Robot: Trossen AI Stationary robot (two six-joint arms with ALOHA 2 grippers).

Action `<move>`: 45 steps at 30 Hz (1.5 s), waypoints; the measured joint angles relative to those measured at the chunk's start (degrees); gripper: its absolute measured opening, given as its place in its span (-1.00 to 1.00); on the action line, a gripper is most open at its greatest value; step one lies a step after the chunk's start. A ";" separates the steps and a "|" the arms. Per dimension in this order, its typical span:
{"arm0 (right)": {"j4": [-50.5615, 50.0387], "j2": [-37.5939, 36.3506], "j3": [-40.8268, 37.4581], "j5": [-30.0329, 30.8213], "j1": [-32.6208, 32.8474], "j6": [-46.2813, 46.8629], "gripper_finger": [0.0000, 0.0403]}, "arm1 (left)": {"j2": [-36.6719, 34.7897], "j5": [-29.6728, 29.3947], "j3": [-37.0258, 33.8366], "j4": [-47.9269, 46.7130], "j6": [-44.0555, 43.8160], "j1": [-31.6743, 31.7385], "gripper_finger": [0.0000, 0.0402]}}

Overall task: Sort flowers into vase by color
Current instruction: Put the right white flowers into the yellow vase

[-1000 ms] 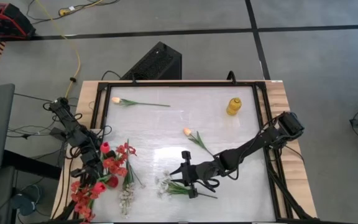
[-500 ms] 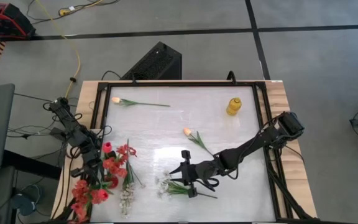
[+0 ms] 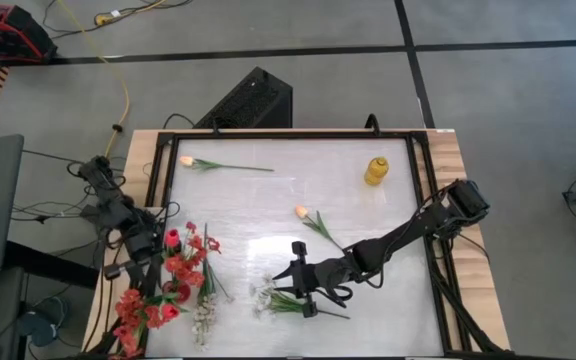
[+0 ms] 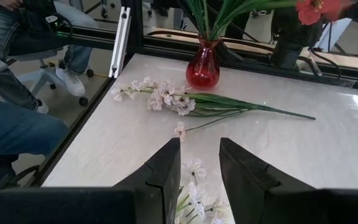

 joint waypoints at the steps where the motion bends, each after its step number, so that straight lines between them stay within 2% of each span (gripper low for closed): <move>1: 0.00 -0.01 0.00 0.00 0.00 0.00 -0.32 | 0.00 -0.02 0.98 -1.03 -0.02 0.02 -0.62; 7: 0.00 -0.01 0.00 -0.02 0.13 0.00 -0.32 | 0.00 -1.08 6.62 -9.45 -0.48 0.00 -0.62; 11: 0.00 -0.01 0.00 -0.02 0.13 0.00 -0.32 | 0.02 -4.79 9.37 -13.76 -0.51 0.01 -0.63; 15: -0.02 -0.01 0.00 -0.02 0.13 -0.01 -0.32 | 0.00 -7.99 11.62 -15.19 -1.59 0.02 -0.63; 24: -0.09 -0.01 0.00 -0.07 0.13 -0.08 -0.32 | 0.02 -9.84 19.51 -18.85 -2.67 0.00 -0.63; 29: -0.16 -0.01 0.00 -0.07 0.13 -0.59 -0.32 | 0.02 -15.19 23.20 -19.72 -2.19 0.02 -0.63; 32: -2.02 -0.63 0.00 -0.09 0.13 -1.41 -0.32 | 0.02 -21.66 25.01 -19.55 1.09 0.00 -0.63; 36: -6.89 -2.83 0.00 0.04 0.13 -1.53 -0.32 | 0.49 -37.84 27.73 -19.36 6.65 0.02 -0.63; 45: -18.70 -9.08 0.07 1.44 0.13 -1.50 -0.32 | 6.76 -67.69 28.78 -9.71 30.91 0.02 -0.63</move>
